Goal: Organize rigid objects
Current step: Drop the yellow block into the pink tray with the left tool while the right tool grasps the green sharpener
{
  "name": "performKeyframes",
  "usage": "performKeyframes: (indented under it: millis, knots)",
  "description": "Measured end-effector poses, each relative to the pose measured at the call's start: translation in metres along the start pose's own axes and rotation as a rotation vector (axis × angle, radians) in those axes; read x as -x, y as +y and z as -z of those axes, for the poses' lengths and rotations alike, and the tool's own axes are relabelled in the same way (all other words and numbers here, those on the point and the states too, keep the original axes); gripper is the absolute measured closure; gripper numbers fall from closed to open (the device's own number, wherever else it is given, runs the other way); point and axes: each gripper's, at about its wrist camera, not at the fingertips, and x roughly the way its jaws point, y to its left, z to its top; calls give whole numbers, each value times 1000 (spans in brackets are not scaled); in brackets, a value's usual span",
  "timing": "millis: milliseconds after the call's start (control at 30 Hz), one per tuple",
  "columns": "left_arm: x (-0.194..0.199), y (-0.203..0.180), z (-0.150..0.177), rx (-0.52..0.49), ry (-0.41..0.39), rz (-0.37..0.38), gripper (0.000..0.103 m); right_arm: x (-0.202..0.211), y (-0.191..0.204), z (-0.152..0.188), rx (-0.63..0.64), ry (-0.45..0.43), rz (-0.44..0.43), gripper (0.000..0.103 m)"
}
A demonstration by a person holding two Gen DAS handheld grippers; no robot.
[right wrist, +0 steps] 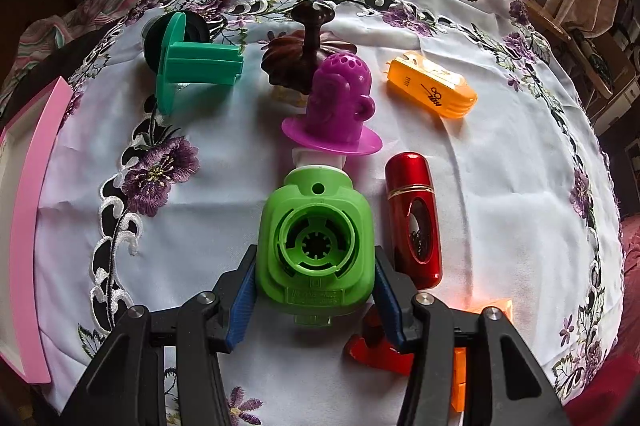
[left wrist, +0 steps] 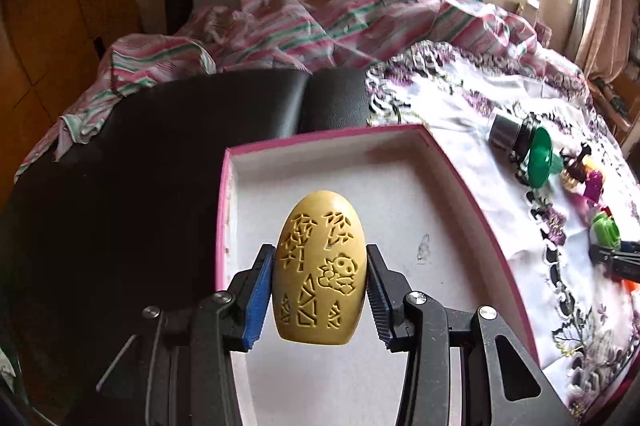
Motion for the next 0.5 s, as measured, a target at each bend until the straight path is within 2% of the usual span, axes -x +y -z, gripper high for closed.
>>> performKeyframes:
  millis: [233, 500]
  knots:
    - [-28, -2, -13, -5, 51, -1, 59, 0, 0, 0, 1, 0, 0, 50]
    - [-54, 0, -23, -8, 76, -40, 59, 0, 0, 0, 2, 0, 0, 50]
